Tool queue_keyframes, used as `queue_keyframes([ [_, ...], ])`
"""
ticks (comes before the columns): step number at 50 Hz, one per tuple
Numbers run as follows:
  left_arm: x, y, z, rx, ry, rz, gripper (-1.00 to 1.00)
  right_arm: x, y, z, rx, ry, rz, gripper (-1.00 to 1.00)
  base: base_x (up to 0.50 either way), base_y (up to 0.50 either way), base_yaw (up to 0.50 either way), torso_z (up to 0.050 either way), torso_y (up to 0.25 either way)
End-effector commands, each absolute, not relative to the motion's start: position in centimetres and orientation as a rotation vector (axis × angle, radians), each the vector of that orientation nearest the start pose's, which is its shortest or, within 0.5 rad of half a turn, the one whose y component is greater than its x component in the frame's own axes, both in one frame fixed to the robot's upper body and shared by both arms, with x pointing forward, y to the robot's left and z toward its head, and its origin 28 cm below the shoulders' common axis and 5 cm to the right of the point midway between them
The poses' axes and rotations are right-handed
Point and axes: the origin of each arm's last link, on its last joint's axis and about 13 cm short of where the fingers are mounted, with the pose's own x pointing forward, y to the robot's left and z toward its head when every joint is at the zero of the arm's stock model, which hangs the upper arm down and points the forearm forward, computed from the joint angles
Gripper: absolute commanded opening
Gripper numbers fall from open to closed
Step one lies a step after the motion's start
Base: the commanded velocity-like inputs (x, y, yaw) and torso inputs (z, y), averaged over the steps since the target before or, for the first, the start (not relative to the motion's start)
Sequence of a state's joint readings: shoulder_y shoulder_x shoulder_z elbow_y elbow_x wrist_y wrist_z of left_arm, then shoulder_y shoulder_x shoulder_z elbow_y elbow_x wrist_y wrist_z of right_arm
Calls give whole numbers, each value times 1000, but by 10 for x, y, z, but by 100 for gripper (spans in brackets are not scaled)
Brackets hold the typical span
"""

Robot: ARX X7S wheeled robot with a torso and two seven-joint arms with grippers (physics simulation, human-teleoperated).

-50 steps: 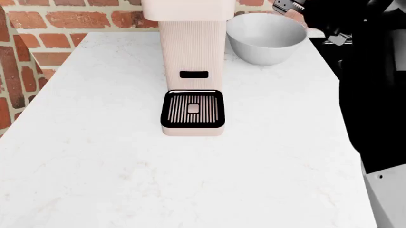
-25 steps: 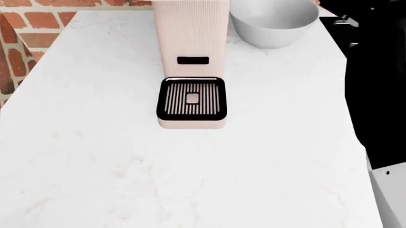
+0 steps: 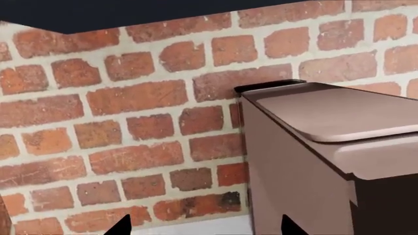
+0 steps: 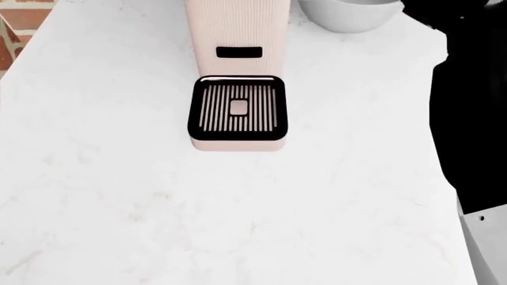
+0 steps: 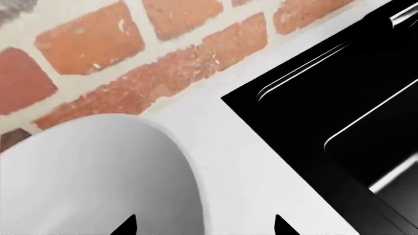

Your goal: Place the two vegetables and bowl onto the tray for setting up a vegetable dip station.

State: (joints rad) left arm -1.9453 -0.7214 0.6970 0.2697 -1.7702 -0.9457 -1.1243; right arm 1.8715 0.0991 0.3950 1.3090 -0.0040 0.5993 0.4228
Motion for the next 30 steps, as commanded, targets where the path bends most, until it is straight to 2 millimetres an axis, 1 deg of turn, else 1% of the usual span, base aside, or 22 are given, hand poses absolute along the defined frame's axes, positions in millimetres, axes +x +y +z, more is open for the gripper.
queue_keyframes([
  [1, 200, 211, 437, 146, -347, -62, 100, 413, -134, 387, 378, 111, -400, 100, 0, 0, 0, 0, 0],
  [7, 199, 211, 437, 149, -349, -62, 100, 413, -136, 386, 379, 115, -408, 100, 0, 0, 0, 0, 0],
  [14, 199, 211, 437, 153, -350, -62, 100, 415, -131, 378, 383, 140, -361, 100, 0, 0, 0, 0, 0],
  [23, 199, 211, 438, 147, -349, -58, 100, 416, -130, 373, 390, 166, -346, 100, 0, 0, 0, 0, -2],
  [24, 199, 211, 437, 175, -346, -60, 100, 416, -129, 372, 399, 169, -328, 100, 0, 0, 0, 0, -250],
  [26, 199, 211, 438, 125, -348, -60, 100, 416, -128, 373, 413, 173, -310, 100, 7, 0, 0, 0, -250],
  [30, 199, 211, 438, 138, -349, -57, 100, 416, -129, 373, 417, 175, -316, 100, 3, 0, 0, 0, 0],
])
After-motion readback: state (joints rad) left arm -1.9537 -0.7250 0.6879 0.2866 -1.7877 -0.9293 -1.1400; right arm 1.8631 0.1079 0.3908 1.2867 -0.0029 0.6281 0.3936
